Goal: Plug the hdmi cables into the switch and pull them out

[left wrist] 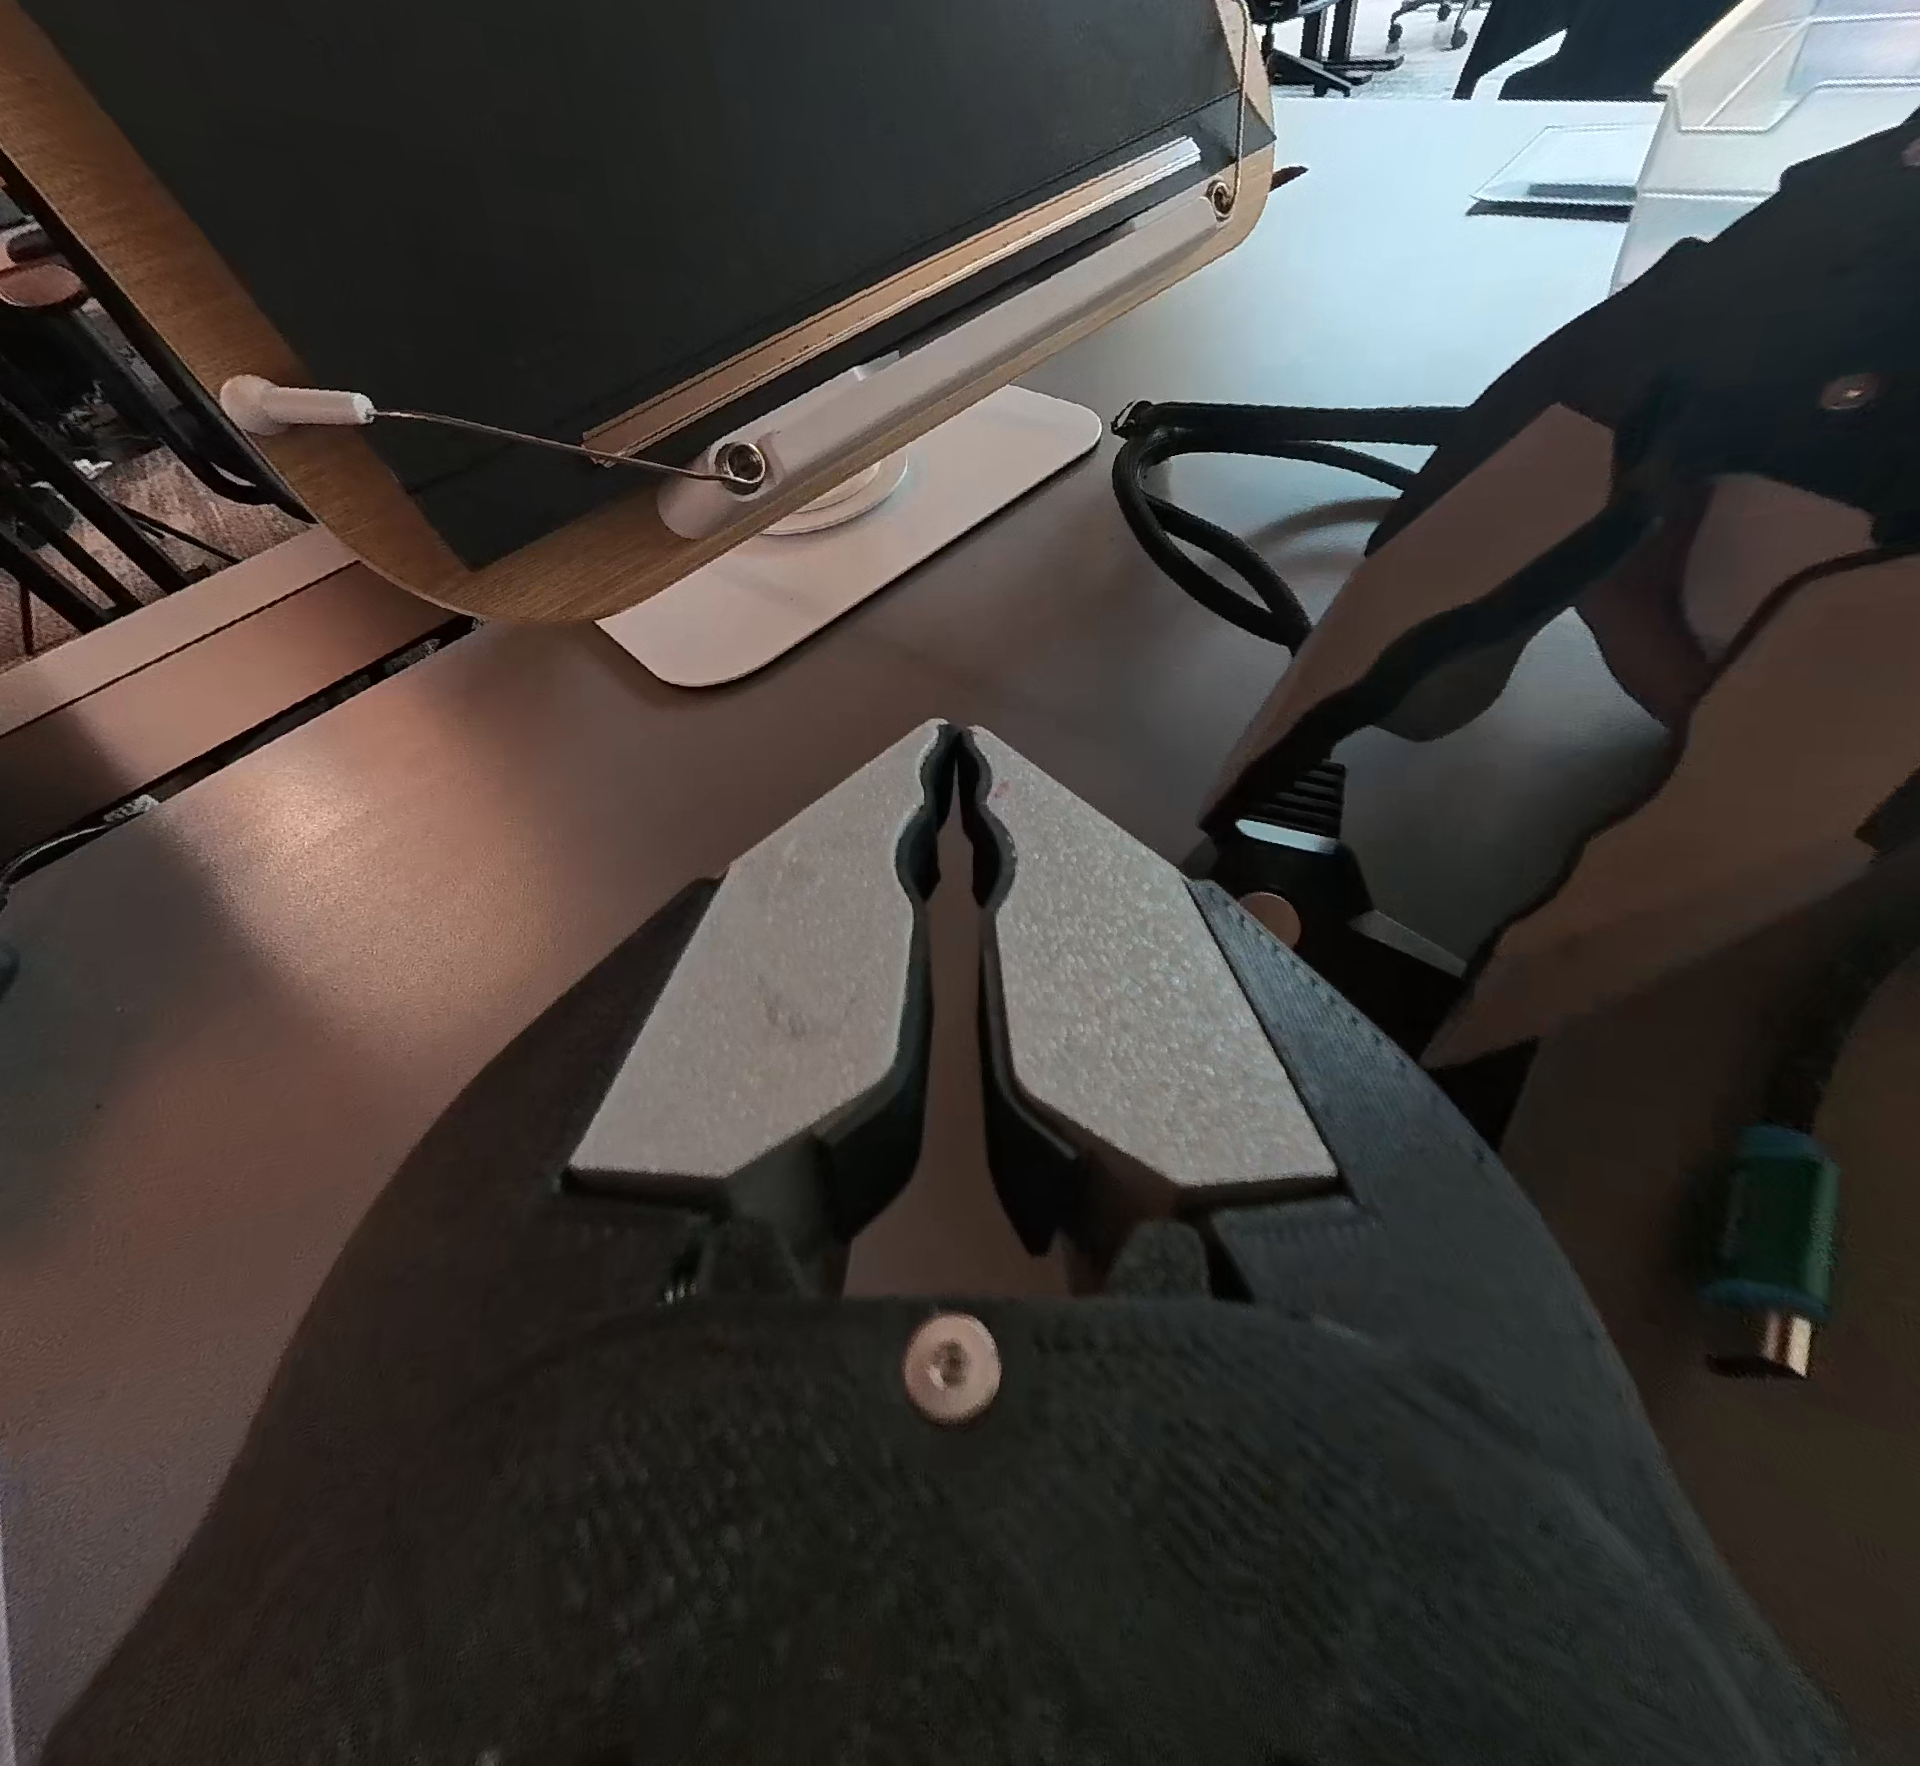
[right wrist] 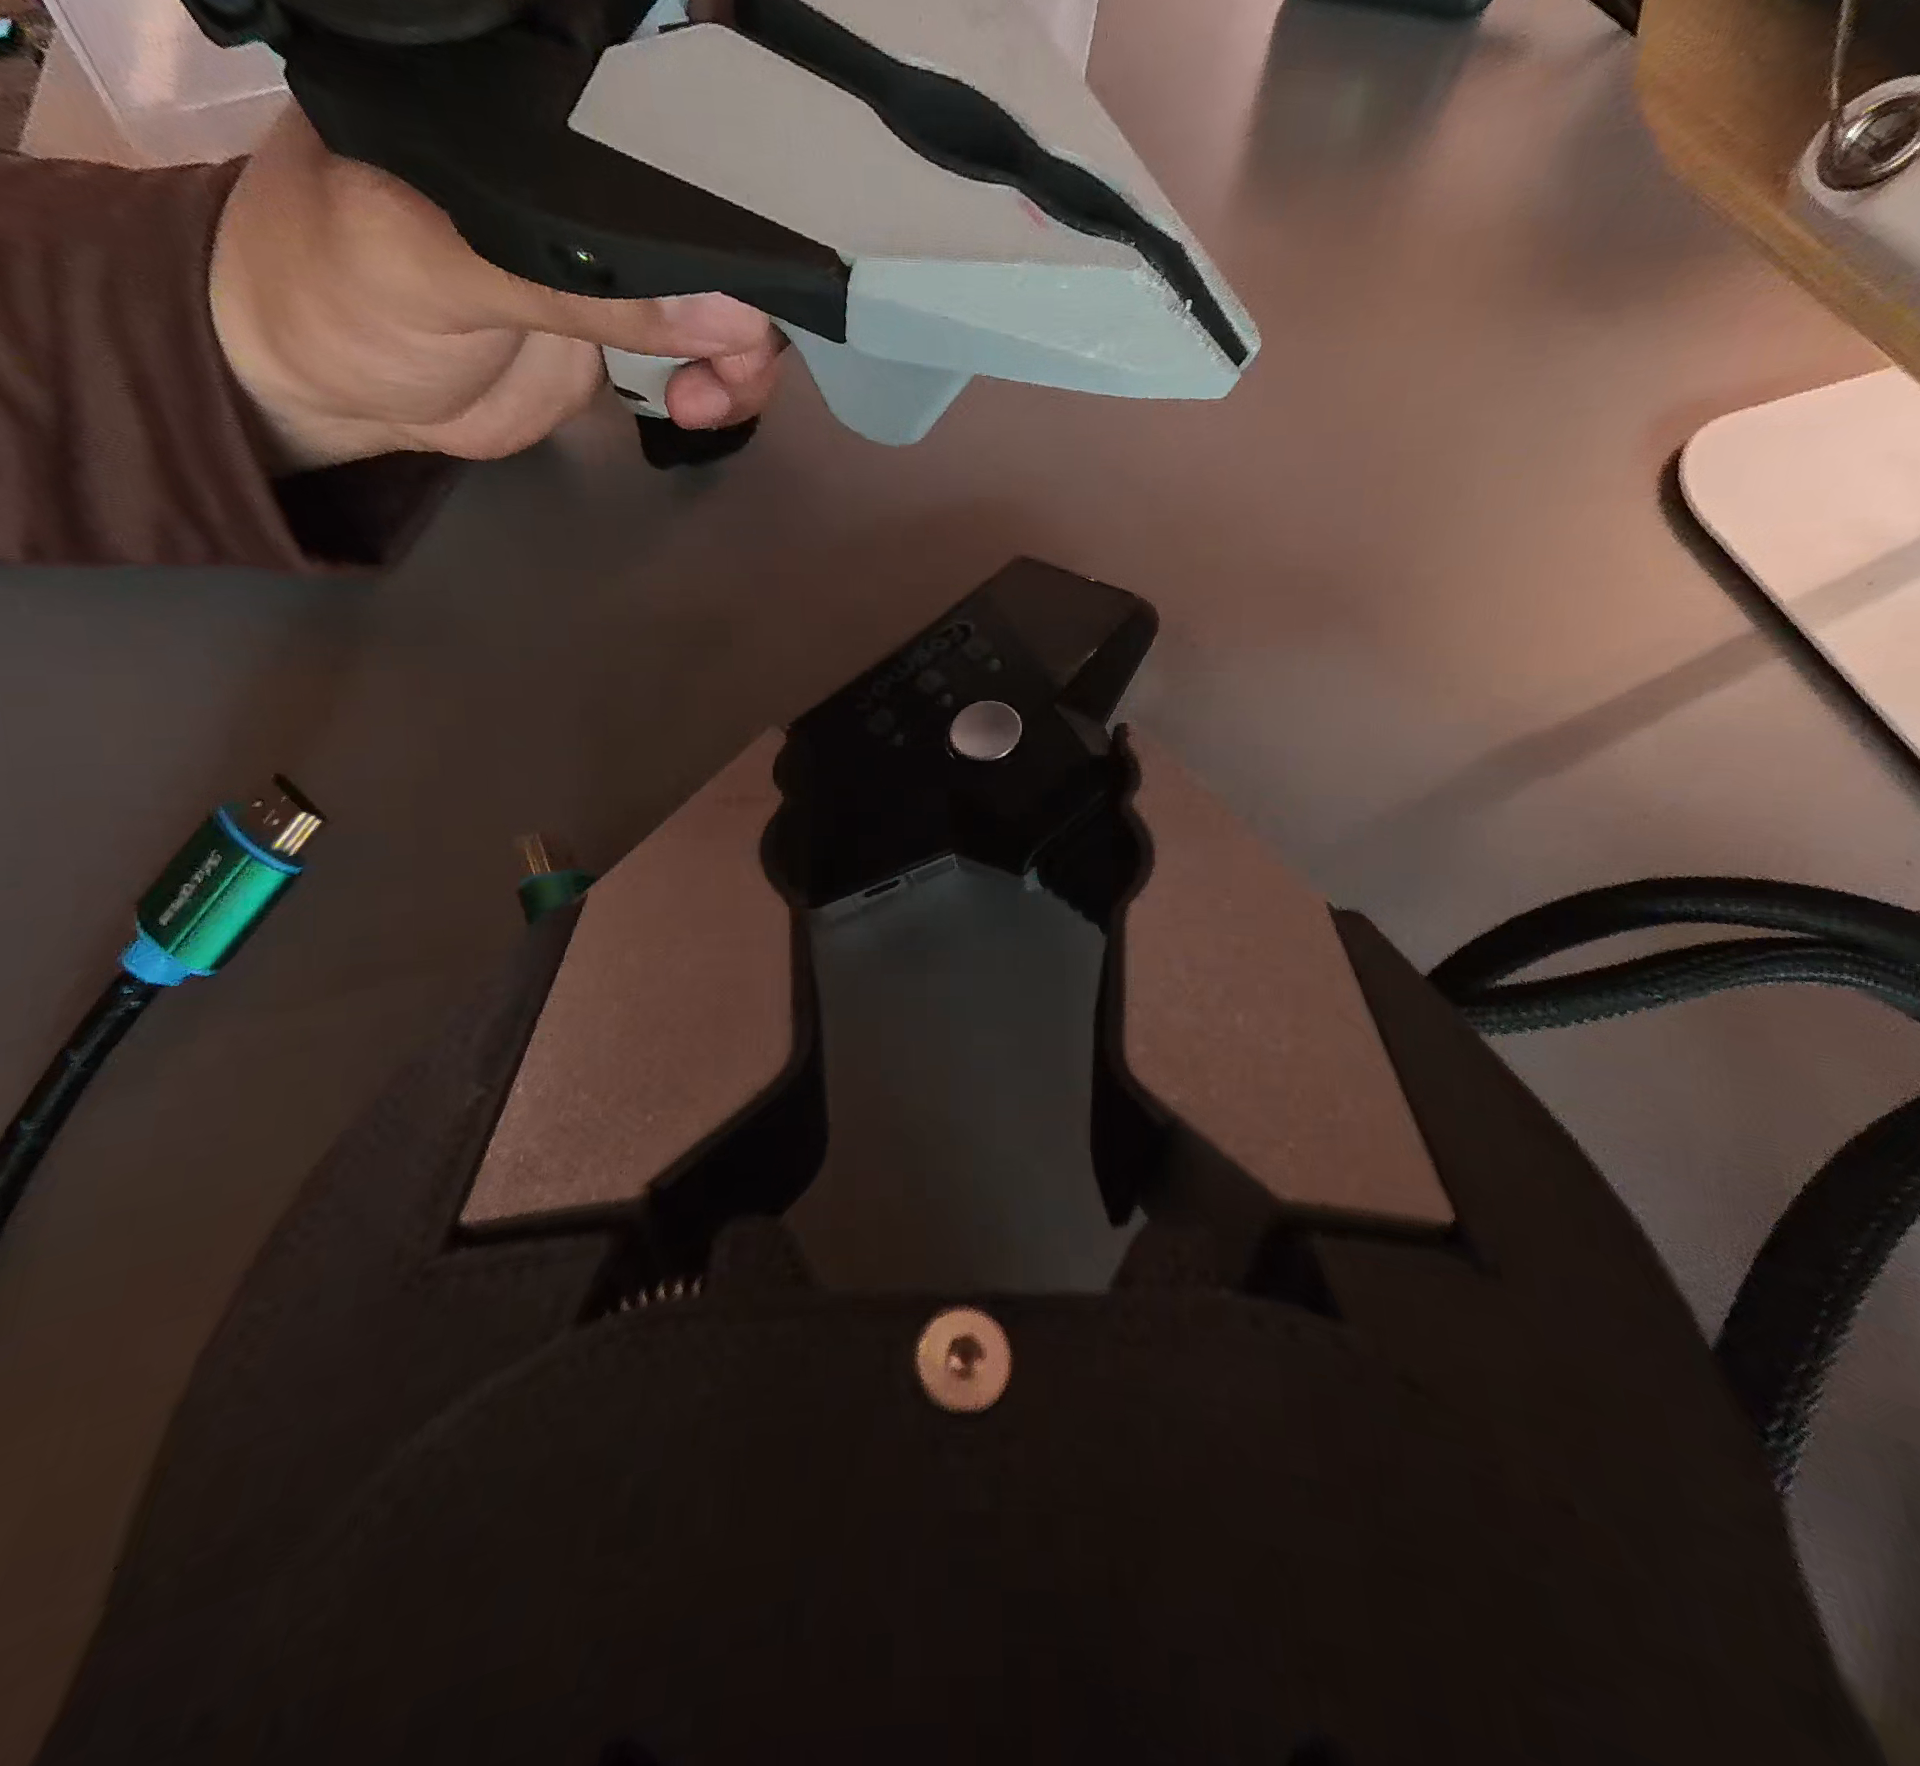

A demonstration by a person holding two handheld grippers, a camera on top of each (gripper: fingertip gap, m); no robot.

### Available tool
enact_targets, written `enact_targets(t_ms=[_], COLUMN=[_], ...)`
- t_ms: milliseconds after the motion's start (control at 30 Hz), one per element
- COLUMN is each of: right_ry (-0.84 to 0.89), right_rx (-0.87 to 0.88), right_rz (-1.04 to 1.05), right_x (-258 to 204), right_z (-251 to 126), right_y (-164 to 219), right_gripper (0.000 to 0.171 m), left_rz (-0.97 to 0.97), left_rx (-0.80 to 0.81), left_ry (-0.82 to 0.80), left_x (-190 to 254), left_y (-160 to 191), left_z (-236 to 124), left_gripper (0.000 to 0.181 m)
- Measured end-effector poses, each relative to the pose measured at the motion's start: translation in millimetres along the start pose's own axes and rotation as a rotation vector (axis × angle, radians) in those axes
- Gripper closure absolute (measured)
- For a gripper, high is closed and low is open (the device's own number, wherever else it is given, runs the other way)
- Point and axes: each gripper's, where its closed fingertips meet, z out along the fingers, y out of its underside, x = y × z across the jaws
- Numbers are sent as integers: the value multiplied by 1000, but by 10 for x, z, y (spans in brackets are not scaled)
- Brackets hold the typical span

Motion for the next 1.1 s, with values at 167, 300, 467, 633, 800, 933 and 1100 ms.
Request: enact_targets(t_ms=[167,300,467,633,800,933,1100], right_ry=[-4,-7,-14,-30,-29,-19,11], right_rx=[0,1,5,11,20,7,-29], right_rz=[6,12,16,5,-7,-23,-49], right_x=[3,3,1,-27,-16,14,67], right_z=[-1,-2,-6,-13,-48,-76,-62], right_y=[2,1,-3,-12,-20,5,81], right_gripper=[116,116,116,113,112,119,125], left_rz=[6,7,6,8,7,7,16], left_rx=[-1,-1,-1,-1,3,3,5], left_ry=[3,3,2,2,0,1,2], left_x=[14,16,11,14,8,5,19], left_y=[0,0,0,0,-10,-14,-23], left_z=[3,2,0,-1,-8,-8,-10], left_gripper=[181,181,181,181,181,181,181])
